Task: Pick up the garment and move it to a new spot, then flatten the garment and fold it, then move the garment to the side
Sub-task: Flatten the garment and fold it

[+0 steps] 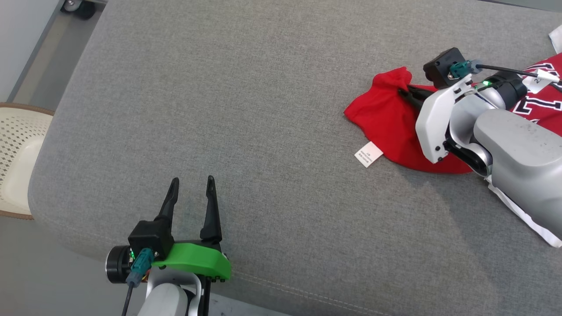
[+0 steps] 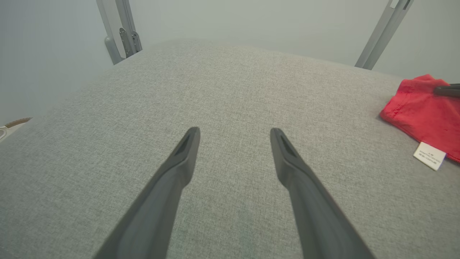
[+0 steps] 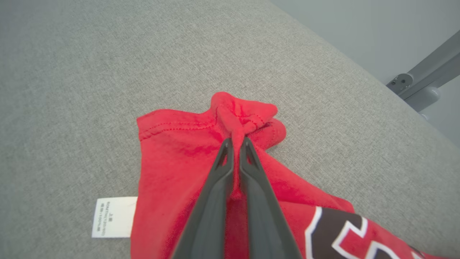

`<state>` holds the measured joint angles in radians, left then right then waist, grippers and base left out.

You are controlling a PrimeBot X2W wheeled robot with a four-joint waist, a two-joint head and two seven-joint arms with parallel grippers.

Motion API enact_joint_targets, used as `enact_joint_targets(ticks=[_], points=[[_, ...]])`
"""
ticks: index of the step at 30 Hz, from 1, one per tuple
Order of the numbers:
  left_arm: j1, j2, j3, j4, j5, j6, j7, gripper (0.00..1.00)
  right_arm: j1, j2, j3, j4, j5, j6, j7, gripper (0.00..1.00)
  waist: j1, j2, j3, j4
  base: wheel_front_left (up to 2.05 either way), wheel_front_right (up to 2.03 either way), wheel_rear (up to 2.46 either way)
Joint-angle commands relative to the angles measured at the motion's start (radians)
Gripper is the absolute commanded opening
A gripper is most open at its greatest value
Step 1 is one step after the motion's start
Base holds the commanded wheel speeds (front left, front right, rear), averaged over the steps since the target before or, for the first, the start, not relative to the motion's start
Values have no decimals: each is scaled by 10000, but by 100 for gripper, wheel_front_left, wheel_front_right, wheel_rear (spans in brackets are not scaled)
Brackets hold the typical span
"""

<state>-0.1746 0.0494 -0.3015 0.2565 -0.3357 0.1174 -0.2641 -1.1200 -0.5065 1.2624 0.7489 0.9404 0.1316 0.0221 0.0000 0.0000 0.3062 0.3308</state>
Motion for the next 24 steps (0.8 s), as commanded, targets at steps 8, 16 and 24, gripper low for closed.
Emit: enact_joint_targets(ticks=[8,16,24], points=[[-32,24,64,62,48,-13,-3,100,-28,723,-305,2050,-3,-19,-1156,100,0,0,-86,-88,0,0,0],[200,24,201,158,297,-120,-3,100,-97,1295,-200,2083,-553,-17,-2664,100,0,0,-401,-646,0,0,0],[89,26,135,106,345,-205,-3,100,906,1475,145,688,-657,-19,-2146,100,0,0,-305,-754,0,0,0]])
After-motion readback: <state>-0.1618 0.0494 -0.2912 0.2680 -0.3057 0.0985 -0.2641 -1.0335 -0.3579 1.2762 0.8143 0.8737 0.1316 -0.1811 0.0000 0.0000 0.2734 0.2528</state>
